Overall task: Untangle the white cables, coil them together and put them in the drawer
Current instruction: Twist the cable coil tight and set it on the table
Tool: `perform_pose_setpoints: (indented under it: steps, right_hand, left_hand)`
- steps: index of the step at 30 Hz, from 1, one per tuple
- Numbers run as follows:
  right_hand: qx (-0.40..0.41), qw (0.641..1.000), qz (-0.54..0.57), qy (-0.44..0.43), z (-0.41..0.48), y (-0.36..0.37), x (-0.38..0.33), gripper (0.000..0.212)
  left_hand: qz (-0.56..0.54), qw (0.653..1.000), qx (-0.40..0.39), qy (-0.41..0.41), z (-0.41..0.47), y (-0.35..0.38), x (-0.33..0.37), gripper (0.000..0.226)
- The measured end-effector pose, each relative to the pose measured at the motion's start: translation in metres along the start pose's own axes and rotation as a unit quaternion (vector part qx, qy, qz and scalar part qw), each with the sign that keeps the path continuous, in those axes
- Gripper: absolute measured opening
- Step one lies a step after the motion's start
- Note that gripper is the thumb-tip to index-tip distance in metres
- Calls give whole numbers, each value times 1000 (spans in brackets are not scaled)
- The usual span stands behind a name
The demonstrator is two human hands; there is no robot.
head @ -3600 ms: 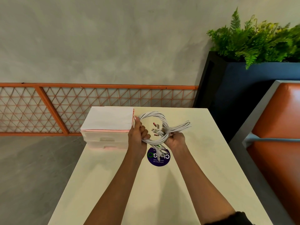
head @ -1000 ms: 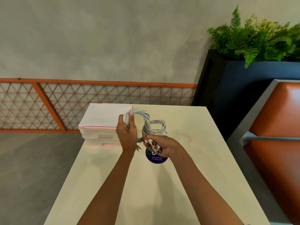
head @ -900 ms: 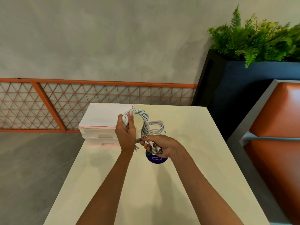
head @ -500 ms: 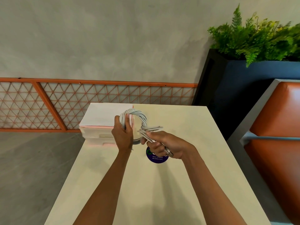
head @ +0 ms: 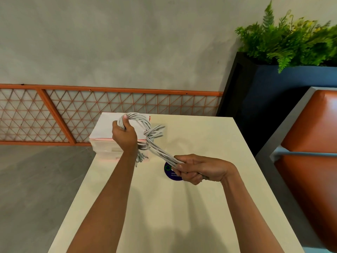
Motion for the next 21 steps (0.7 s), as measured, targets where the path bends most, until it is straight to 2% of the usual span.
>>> perform_pose_setpoints:
  steps: [4, 6, 9, 13, 17, 18, 20, 21]
  right_hand:
    - [-2, 1000, -19, 11, -4, -6, 16, 25]
    - [6, 999, -27, 19, -4, -8, 24, 17]
    - [33, 996, -75, 31, 3, -12, 36, 12]
    - [103, 979, -171, 36, 21, -20, 52, 22]
    - [180, 960, -203, 65, 42, -26, 63, 28]
    - [194, 956, -208, 77, 46, -30, 66, 36]
    - [223, 958, -158, 86, 52, -35, 63, 74]
    - [249, 960, -112, 62, 55, -36, 54, 89]
  left_hand:
    - [-33, 994, 58, -85, 24, -4, -8, 42]
    - [-52, 990, 64, -118, 31, -6, -13, 44]
    - [-96, 983, 52, -149, 35, -8, -19, 30]
    - [-155, 980, -6, -126, 25, 0, -3, 25]
    - [-167, 982, -50, -75, 10, 10, 14, 42]
    - [-167, 982, -63, -59, 6, 12, 18, 40]
    - [-159, 983, -89, -26, -1, 15, 26, 26]
    - [-152, 983, -101, -14, -5, 15, 30, 20]
Point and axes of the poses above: each hand's wrist, its own z-axis towards the middle knuckle, its own y-axis out of the palm, x = y × z, the point moved 5 cm from there along z, towards the middle knuckle, and after that the axes turned 13 degrees about x, right-handed, at the moved point
